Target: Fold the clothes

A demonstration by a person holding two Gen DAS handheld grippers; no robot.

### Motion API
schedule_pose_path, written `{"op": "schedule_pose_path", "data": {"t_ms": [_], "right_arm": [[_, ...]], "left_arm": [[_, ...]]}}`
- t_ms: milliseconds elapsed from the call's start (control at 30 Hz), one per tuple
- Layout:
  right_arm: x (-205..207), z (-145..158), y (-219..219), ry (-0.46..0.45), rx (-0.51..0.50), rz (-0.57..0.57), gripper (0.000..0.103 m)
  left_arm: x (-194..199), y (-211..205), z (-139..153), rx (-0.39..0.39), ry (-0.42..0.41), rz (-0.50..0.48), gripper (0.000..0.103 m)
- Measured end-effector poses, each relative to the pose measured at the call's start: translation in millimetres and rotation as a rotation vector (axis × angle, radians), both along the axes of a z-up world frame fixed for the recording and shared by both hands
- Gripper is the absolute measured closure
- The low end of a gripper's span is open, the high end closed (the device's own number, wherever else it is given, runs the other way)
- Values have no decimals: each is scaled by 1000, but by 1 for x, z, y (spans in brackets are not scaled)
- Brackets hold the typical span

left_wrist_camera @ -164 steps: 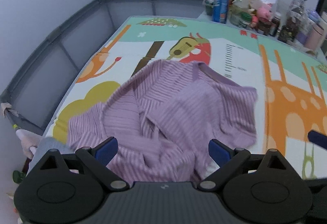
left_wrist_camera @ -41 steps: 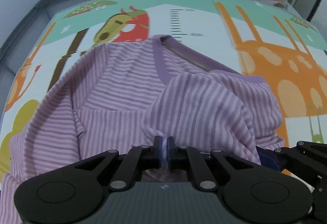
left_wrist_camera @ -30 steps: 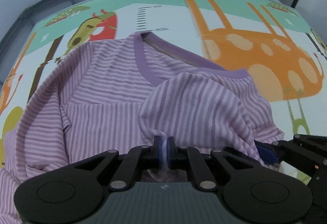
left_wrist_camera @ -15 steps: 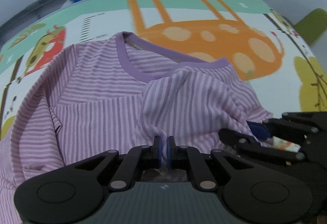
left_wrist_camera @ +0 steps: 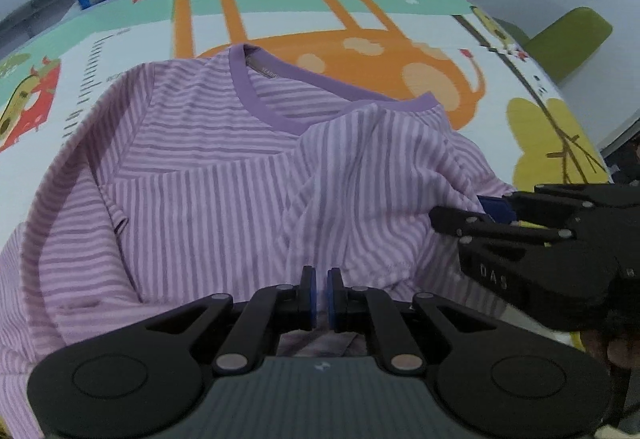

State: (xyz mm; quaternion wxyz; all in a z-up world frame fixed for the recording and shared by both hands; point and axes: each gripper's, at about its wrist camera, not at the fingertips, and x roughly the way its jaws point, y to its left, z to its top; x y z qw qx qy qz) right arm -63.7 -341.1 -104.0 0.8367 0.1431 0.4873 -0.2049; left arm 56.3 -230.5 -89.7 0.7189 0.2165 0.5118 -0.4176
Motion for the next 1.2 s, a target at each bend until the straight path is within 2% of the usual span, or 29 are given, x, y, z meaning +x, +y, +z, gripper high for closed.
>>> {"op": "schedule_pose_path", "data": {"t_ms": [33, 100, 133, 167, 267, 433, 500, 633, 833, 967, 1200], "right_arm": [[-3, -1, -4, 0, -3, -5, 87], [-7, -2, -12, 0, -7, -11, 86], [-9, -3, -16, -4, -2, -21, 84], [-10, -3, -21, -13, 12, -35, 82], [-18, 4, -29, -57, 56, -57, 78], [-24, 25, -19, -105, 4, -62, 67], [-28, 38, -15, -151, 0, -58, 62], [-32, 59, -1, -205, 24, -35, 60], [-32, 67, 35, -189, 69, 38, 54], [-31, 65, 60, -178, 95, 81, 51], [-26, 57, 95, -151, 138, 131, 35]], "left_arm": [[-3, -3, 1, 2, -14, -4, 92], [-7, -7, 2, 22, -45, -5, 74], [-7, -9, 3, 32, -57, -3, 59], [-7, -9, 4, 34, -63, 3, 52], [-5, -7, 9, 25, -67, 18, 52], [3, -1, 24, 15, -82, 31, 45], [9, 4, 31, 8, -98, 50, 42], [24, 15, 44, -11, -88, 80, 40], [44, 33, 57, -7, -107, 112, 36], [58, 48, 55, 6, -89, 122, 35], [82, 64, 41, 58, -86, 156, 34]]}}
